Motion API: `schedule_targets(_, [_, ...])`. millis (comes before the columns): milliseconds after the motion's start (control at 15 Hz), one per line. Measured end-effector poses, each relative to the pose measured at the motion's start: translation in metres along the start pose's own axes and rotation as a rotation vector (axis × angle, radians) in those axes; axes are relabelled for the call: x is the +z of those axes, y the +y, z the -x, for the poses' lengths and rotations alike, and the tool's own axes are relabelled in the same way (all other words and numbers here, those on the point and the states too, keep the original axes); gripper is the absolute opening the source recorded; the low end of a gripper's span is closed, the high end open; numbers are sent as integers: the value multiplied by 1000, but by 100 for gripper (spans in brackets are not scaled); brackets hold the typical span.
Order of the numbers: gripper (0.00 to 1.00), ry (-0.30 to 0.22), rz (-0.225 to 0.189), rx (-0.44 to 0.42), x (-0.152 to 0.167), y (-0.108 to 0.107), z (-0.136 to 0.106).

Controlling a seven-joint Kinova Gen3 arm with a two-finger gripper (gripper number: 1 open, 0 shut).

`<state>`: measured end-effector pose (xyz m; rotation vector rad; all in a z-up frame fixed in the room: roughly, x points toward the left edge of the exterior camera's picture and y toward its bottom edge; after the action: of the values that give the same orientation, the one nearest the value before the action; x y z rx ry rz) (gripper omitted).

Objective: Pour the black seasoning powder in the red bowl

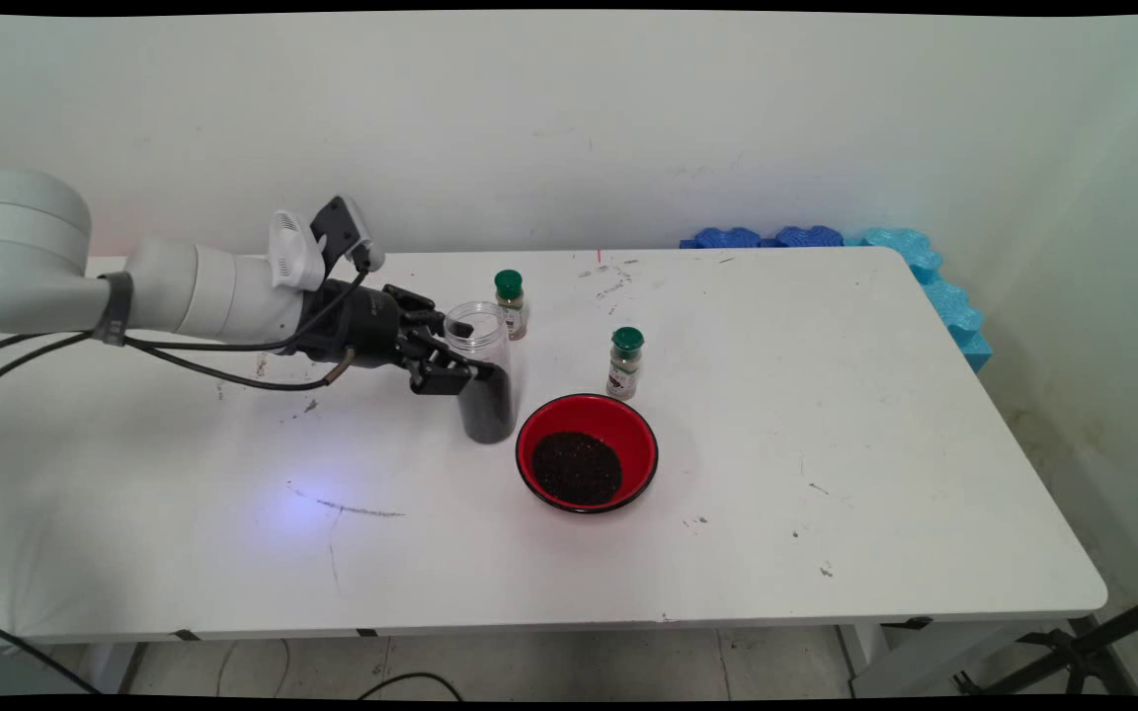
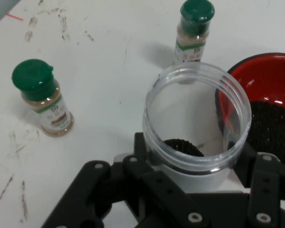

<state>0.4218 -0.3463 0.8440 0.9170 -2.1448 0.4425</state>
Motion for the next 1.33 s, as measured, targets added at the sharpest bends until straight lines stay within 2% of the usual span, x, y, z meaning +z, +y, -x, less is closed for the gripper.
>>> schedule_targets(200, [0,-3,-2,3,-4,0,-1])
schedule_targets(467, [0,-33,-20,-2,-24,-2,1])
schedule_targets(800, [0,-58,-31,-8,-71,5,-5])
schedule_targets(1000, [0,-73,-11,-17,-97,14,-12])
schedule_targets(1333, [0,-116,91,-30,-139,43,-32])
